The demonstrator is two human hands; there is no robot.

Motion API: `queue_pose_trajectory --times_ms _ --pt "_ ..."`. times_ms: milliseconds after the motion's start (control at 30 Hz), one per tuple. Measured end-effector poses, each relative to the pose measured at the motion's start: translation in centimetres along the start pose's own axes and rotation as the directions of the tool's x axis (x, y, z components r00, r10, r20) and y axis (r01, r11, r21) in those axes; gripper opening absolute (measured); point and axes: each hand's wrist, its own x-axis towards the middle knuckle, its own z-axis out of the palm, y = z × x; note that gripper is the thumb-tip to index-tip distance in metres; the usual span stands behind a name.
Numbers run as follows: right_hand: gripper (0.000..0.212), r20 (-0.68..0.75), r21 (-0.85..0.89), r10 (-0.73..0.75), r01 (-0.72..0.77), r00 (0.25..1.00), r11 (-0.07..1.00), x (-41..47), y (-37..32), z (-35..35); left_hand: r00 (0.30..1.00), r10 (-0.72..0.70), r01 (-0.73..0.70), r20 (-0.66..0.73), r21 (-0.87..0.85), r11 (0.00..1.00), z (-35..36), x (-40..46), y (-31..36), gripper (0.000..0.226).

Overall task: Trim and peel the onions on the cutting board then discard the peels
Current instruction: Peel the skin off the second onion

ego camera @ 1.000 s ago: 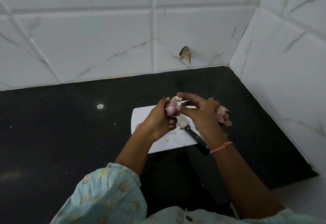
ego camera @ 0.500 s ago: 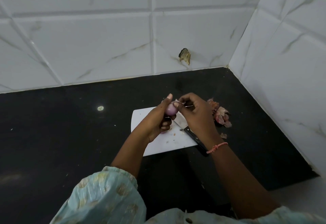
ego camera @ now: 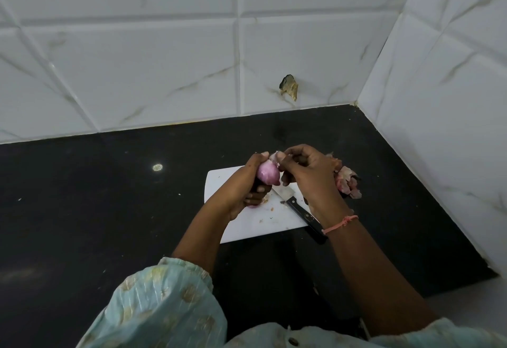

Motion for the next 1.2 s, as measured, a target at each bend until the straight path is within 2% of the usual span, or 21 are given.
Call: queue_pose_trajectory --times_ms 67,133,233,300,367,467,533,600,700,800,967,1200 --pt "0.018 -0.184 -0.074 -0.051 0.038 0.982 0.997 0.7 0.6 -0.5 1.0 -0.006 0.005 -0.013 -0.031 0.999 0.0 -0.1 0.0 0.062" --pt "0.018 -0.294 -0.17 -0.109 0.06 0.95 0.984 1.7 1.4 -1.7 1.0 -0.008 0.005 -0.028 -0.073 0.997 -0.1 0.0 -0.1 0.06" --pt "0.024 -0.293 -0.394 -0.182 0.055 0.939 0.918 2.7 3.3 -3.5 0.999 -0.016 0.012 -0.028 -0.154 0.988 -0.5 0.4 -0.1 0.055" --pt "0.02 -0.299 -0.507 -0.178 0.001 0.937 0.862 3.1 5.0 -4.7 0.999 -0.037 0.034 -0.008 -0.258 0.966 -0.5 0.5 -0.1 0.052" --pt "0.015 -0.275 -0.54 -0.074 -0.09 0.959 0.837 3.4 6.2 -6.0 0.999 -0.052 0.05 0.006 -0.354 0.934 -0.3 0.5 0.0 0.05" --pt "0.038 -0.14 -0.634 0.048 -0.127 0.989 0.762 3.5 7.2 -6.6 0.998 -0.052 0.054 0.018 -0.453 0.89 -0.3 0.7 -0.2 0.048" --pt "0.037 -0.166 -0.62 -0.027 -0.083 0.986 0.78 2.9 6.3 -6.1 0.999 -0.05 0.054 0.02 -0.468 0.882 -0.3 0.8 -0.3 0.047" --pt "0.024 -0.159 -0.538 -0.152 0.043 0.976 0.842 1.8 4.4 -4.8 0.998 -0.054 0.057 0.02 -0.453 0.889 -0.2 0.9 -0.2 0.048" --pt "0.021 0.044 -0.347 -0.274 0.272 0.961 0.898 0.0 1.3 -2.3 0.998 -0.058 0.056 0.008 -0.422 0.905 0.2 0.8 -0.1 0.054" --pt "0.027 0.192 -0.306 -0.363 0.407 0.912 0.861 -1.0 0.2 -0.3 0.999 -0.032 0.016 -0.032 -0.416 0.909 0.6 0.7 0.1 0.063" --pt "0.022 0.128 -0.308 -0.377 0.398 0.917 0.864 -1.1 0.4 0.2 0.993 -0.038 -0.003 -0.114 -0.338 0.941 0.7 0.6 0.2 0.072" --pt "0.016 0.097 -0.286 -0.422 0.431 0.902 0.856 -1.1 0.6 -0.1 0.995 -0.024 -0.007 -0.096 -0.314 0.949 0.8 0.5 0.3 0.071"
